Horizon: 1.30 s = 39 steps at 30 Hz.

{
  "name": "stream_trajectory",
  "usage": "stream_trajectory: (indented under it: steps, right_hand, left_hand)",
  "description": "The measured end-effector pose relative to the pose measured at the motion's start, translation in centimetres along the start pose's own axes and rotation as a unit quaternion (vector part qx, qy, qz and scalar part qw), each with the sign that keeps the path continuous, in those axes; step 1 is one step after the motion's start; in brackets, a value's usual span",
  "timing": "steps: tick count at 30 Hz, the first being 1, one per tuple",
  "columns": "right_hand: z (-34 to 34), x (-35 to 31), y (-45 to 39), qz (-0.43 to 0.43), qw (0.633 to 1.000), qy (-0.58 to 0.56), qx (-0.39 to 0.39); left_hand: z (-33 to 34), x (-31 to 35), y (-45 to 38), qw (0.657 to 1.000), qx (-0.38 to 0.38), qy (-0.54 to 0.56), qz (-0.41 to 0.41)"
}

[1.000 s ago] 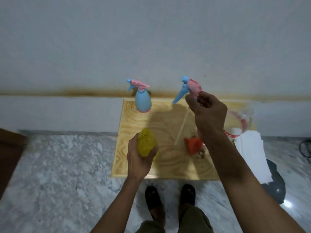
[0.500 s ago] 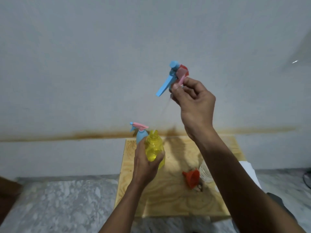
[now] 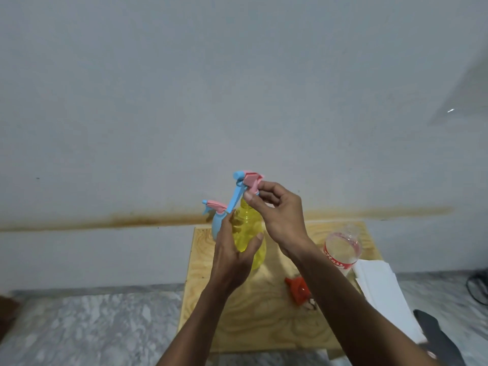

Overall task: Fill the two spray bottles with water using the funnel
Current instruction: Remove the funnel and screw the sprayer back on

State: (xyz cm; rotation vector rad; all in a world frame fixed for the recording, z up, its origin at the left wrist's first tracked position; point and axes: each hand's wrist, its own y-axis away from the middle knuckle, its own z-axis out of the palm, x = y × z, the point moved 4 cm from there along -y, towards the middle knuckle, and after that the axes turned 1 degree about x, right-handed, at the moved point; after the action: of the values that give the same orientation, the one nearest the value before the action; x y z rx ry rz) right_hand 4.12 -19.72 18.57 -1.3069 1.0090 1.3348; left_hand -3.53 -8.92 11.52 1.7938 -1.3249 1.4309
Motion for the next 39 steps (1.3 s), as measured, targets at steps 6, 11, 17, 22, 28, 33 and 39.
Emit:
stream_trajectory:
  steps: [6,11,17,22,28,33,39]
  right_hand:
    - [-0.1,-0.3,0.1,0.035,0.996,-0.078,-0.008]
    - [-0.6,-0.6,0.4,0.026,0.994,-0.100,-0.022]
    - [-1.2,-0.4,0.6,0.024,0.995,-0.093,-0.004]
    - [-1.1,-0.7,0.8,0.017,0.996,-0.089,0.003]
    - [-1.4,-0.6,0.7,0.039,0.995,-0.088,-0.024]
    - [-1.8,-0.5,0.5,0.038,0.995,-0.095,-0.018]
    - [-1.7,-0.7,0.7,0.053,0.992,-0.114,-0.012]
  left_hand:
    - [0.7,0.7,0.1,1.000,-0.001,0.003,0.022]
    - [1.2,1.5,0.1,0.999,0.000,0.006,0.050]
    - [1.6,1.8,0.8,0.995,0.028,0.078,0.052]
    - [1.7,2.0,1.5,0.990,0.080,0.098,0.059]
    - [1.4,2.6,1.3,0.980,0.101,0.160,0.059]
    - [1.4,3.1,1.1,0.980,0.097,0.163,0.067]
    - [1.6,3.7,1.0,0.976,0.112,0.166,0.084]
